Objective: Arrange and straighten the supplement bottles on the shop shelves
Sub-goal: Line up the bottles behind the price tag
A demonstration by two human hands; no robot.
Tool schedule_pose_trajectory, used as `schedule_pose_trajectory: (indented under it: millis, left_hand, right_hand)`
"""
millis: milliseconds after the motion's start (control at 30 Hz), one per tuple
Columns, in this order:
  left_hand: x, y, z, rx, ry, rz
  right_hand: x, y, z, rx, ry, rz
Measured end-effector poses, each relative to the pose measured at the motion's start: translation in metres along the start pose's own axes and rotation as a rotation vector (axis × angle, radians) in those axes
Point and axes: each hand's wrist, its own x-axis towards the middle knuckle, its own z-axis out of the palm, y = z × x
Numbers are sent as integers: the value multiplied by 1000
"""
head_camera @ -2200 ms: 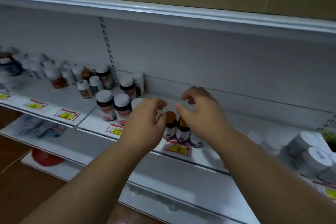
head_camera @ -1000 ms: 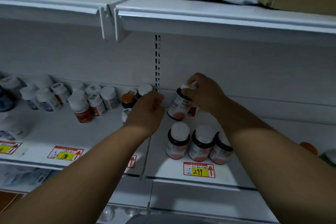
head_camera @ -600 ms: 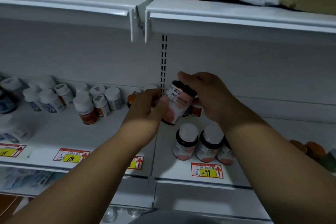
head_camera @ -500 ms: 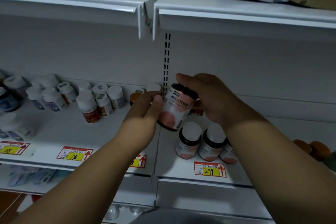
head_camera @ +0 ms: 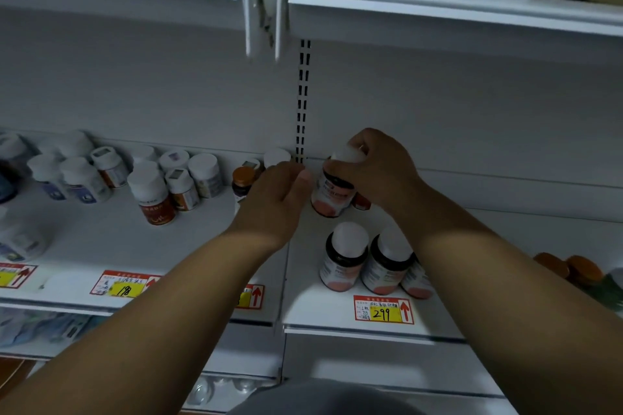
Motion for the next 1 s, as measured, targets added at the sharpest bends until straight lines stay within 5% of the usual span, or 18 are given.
schedule_pose_trajectory:
  millis: [500, 1000]
  left_hand:
    - [2, -24, 26, -7, -103, -99]
    - [7, -30, 30, -13, -97, -62]
  right_hand:
    - [6, 17, 17, -277, -537, 198]
    - [6, 12, 13, -373, -647, 206]
